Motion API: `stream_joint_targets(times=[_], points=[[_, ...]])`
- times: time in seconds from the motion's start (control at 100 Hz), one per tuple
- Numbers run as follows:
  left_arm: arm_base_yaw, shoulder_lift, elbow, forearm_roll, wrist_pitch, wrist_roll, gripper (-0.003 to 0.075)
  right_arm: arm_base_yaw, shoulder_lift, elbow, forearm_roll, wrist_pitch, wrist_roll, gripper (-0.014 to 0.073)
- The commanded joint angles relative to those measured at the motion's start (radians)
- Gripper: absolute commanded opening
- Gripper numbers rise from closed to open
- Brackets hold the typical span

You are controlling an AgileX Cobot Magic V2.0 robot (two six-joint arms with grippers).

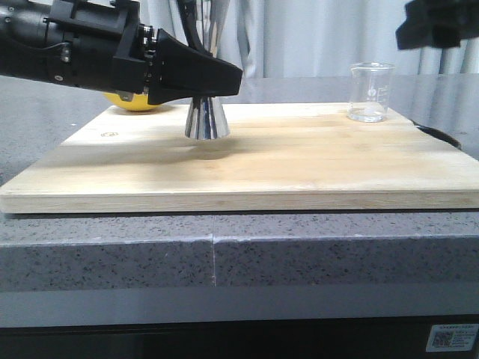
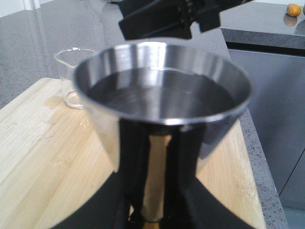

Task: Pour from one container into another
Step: 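Raise the right gripper away and lower the filled jigger with the left gripper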

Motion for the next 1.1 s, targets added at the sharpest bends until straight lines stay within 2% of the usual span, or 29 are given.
stream_joint_targets(times=[0.0, 0.37, 0.7, 1.09], points=[[-0.010, -0.054, -0.027, -0.066, 0.106, -0.011, -0.0019, -0.003, -0.083, -0.023, 0.005, -0.047, 0.005, 0.0453], [-0.006, -0.054, -0.027, -0.118, 0.058, -0.001, -0.0019, -0.003, -0.235, -0.023, 0.005, 0.042, 0.005, 0.0453], [-0.001, -0.054, -0.029, -0.139, 0.007, 0.024, -0.0019, -0.003, -0.267, -0.023, 0.005, 0.064, 0.005, 0.0449], [0.099, -0.054, -0.029, -0.139, 0.041, 0.024, -0.0019, -0.003, -0.267, -0.023, 0.005, 0.064, 0.005, 0.0449]])
